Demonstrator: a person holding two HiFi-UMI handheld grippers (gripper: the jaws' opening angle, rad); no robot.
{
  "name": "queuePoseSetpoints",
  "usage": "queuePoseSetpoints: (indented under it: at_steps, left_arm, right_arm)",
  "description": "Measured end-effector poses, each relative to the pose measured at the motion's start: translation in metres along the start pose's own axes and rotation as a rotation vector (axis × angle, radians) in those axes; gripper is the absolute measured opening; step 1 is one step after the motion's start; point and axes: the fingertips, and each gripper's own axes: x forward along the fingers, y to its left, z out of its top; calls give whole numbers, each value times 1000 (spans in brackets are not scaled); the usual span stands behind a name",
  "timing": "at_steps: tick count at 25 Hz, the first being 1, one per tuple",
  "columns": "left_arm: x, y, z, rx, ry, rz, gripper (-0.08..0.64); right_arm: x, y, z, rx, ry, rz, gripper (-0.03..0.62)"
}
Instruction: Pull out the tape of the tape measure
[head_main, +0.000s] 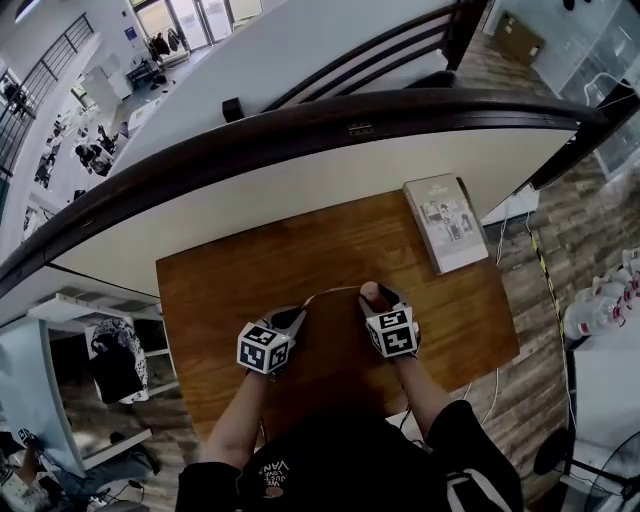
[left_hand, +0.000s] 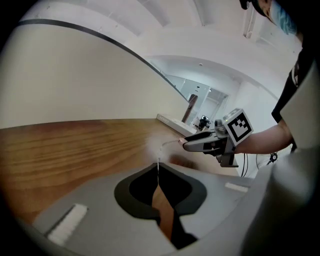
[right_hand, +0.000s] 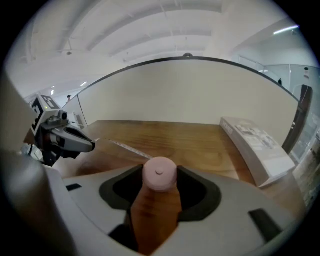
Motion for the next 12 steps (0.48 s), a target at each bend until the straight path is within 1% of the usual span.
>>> queuePoseSetpoints:
  at_steps: [3, 8, 12]
  left_arm:
    - [17, 8, 3, 13, 46, 5, 15]
    - [32, 9, 0, 25, 141, -31, 17]
    - [35, 13, -4, 42, 204, -8, 17]
  right_arm:
    - [6, -12, -1, 4, 6, -17, 219]
    - [12, -25, -7, 5, 31, -41, 219]
    - [20, -28, -14, -12, 43, -47, 219]
